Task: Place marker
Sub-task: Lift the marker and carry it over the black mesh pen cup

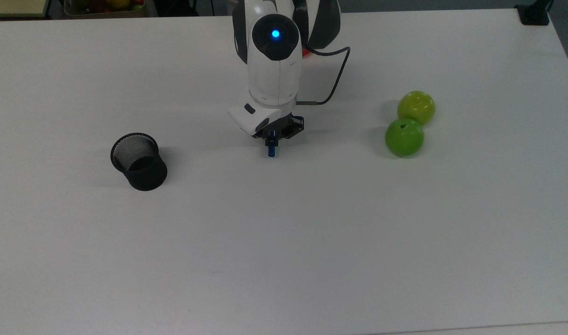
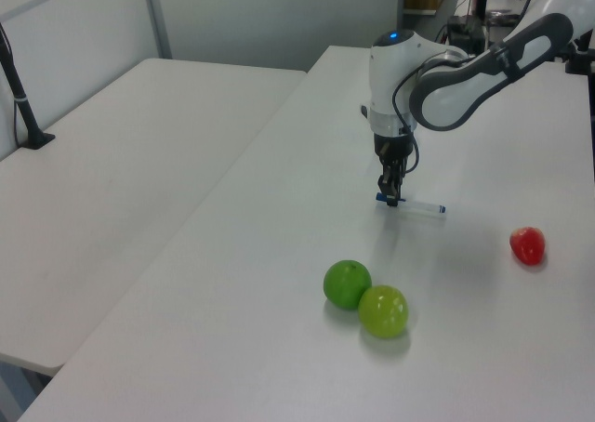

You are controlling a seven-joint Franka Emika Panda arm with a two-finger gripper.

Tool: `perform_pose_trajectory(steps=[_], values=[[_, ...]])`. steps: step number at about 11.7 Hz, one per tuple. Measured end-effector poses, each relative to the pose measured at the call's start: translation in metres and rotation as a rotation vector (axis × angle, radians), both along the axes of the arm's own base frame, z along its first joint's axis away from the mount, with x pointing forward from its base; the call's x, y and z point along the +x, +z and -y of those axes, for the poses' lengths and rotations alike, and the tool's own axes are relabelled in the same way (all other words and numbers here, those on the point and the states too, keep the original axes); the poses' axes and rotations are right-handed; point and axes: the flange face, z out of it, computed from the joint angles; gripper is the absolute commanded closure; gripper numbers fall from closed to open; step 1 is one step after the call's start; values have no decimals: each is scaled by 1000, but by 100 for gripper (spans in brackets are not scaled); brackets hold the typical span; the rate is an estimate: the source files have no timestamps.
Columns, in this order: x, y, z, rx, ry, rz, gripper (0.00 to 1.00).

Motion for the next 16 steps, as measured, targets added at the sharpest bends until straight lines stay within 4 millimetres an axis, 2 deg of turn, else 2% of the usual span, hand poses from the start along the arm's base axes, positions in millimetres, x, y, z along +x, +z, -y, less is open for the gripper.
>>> perform_pose_trajectory(steps=[2, 4, 6, 11, 12, 14, 16], values=[[5, 31, 1, -11, -7, -18, 93], [7, 77, 3, -20, -15, -15, 93], [3, 122, 6, -26, -22, -5, 93], [-9, 215, 14, -35, -42, 15, 92], [-13, 225, 15, -36, -43, 20, 92], [-11, 225, 26, -41, -60, 19, 92], [-5, 222, 69, -50, -66, 9, 92]])
